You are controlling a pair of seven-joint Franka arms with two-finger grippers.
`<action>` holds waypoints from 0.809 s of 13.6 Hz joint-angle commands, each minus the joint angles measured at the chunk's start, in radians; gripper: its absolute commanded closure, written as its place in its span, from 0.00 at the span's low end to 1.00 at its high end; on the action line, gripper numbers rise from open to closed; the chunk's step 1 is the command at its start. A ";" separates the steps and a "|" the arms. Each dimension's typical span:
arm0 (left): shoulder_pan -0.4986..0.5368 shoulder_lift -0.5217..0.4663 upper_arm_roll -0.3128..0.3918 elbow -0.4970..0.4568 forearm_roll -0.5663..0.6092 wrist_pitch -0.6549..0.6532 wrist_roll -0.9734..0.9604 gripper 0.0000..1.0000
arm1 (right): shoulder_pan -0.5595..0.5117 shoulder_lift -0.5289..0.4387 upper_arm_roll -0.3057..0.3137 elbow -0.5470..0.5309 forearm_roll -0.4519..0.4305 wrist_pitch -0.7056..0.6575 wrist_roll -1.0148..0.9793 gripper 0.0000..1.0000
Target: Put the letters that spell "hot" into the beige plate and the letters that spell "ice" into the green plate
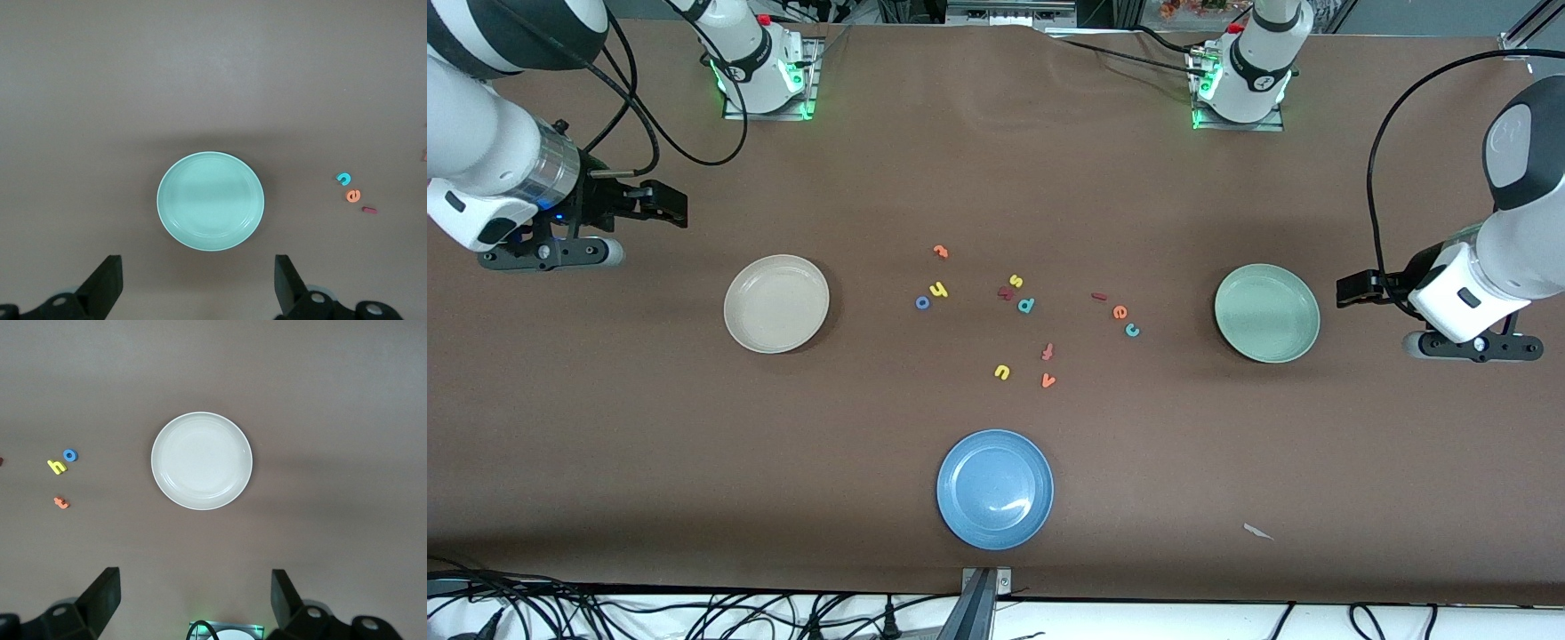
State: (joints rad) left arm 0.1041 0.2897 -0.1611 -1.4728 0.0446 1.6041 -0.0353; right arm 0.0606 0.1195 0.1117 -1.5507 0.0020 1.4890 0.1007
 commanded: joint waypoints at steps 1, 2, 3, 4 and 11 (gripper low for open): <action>0.011 -0.023 -0.006 -0.032 -0.015 0.013 0.021 0.00 | 0.002 -0.006 -0.003 -0.011 0.004 0.016 0.005 0.00; 0.011 -0.023 -0.006 -0.032 -0.015 0.013 0.021 0.00 | 0.002 -0.006 -0.003 -0.011 0.006 0.016 0.005 0.00; 0.011 -0.023 -0.006 -0.032 -0.015 0.013 0.021 0.00 | 0.002 -0.006 -0.003 -0.012 0.006 0.016 0.005 0.00; 0.011 -0.023 -0.006 -0.032 -0.015 0.013 0.021 0.00 | 0.002 -0.006 -0.003 -0.014 0.007 0.016 0.005 0.00; 0.011 -0.021 -0.008 -0.034 -0.015 0.013 0.021 0.00 | 0.022 -0.004 -0.003 -0.012 0.013 0.043 0.011 0.00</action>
State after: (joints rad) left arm 0.1041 0.2897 -0.1611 -1.4770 0.0446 1.6042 -0.0348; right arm 0.0716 0.1206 0.1124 -1.5570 0.0021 1.5124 0.1009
